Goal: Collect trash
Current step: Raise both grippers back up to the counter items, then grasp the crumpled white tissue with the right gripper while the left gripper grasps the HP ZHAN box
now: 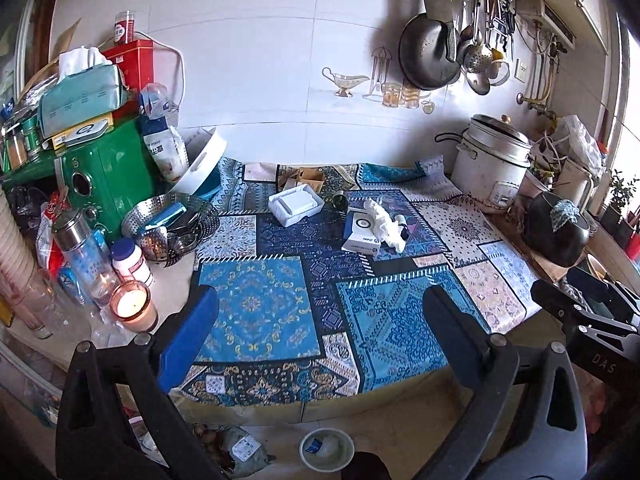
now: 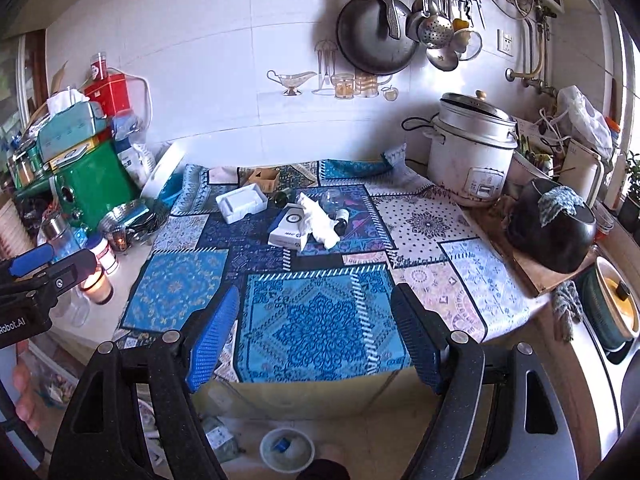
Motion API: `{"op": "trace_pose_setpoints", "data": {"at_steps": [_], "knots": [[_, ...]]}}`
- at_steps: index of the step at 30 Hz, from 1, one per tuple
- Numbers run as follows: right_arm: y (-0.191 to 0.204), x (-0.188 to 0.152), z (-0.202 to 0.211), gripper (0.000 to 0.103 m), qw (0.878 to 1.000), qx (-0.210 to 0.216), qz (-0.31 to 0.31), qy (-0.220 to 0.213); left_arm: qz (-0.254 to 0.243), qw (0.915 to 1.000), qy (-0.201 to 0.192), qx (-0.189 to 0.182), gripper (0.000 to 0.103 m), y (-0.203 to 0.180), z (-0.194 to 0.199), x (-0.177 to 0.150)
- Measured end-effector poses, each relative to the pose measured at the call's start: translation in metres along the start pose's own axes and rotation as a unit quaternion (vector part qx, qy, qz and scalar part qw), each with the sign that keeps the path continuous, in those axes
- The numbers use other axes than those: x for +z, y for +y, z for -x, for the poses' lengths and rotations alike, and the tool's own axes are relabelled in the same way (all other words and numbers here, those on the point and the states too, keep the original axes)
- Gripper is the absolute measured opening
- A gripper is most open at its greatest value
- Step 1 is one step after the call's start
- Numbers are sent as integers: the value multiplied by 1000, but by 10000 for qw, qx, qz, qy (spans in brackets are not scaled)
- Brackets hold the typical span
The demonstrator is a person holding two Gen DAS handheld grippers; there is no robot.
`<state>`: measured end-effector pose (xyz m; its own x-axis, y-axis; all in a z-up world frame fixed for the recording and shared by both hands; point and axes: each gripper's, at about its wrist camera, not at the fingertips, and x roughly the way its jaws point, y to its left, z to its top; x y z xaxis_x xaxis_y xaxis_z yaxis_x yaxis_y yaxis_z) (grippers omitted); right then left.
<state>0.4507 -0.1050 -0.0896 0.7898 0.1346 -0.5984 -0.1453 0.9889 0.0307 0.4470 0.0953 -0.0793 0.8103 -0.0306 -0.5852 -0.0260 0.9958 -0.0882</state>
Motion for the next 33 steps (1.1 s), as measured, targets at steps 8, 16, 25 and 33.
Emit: {"op": "trace_pose_setpoints", "data": {"at_steps": [8,16,25,33], "knots": [[-50,60,-95,75,9980,502,75,386,434,9984,324,132,102,-29,-110,56],[-70,89,-229,75,9813,1276,-53,1442,871,9912,818,570,102,-40,-206,78],[-52,92,-342,64,9636,1533,-103,2186,1230,9761,1507,972,102,-23,-255,51],[-44,86,-387,50,9527,1608,-94,2578,1407,9673,1875,965,102,-15,-275,31]]}}
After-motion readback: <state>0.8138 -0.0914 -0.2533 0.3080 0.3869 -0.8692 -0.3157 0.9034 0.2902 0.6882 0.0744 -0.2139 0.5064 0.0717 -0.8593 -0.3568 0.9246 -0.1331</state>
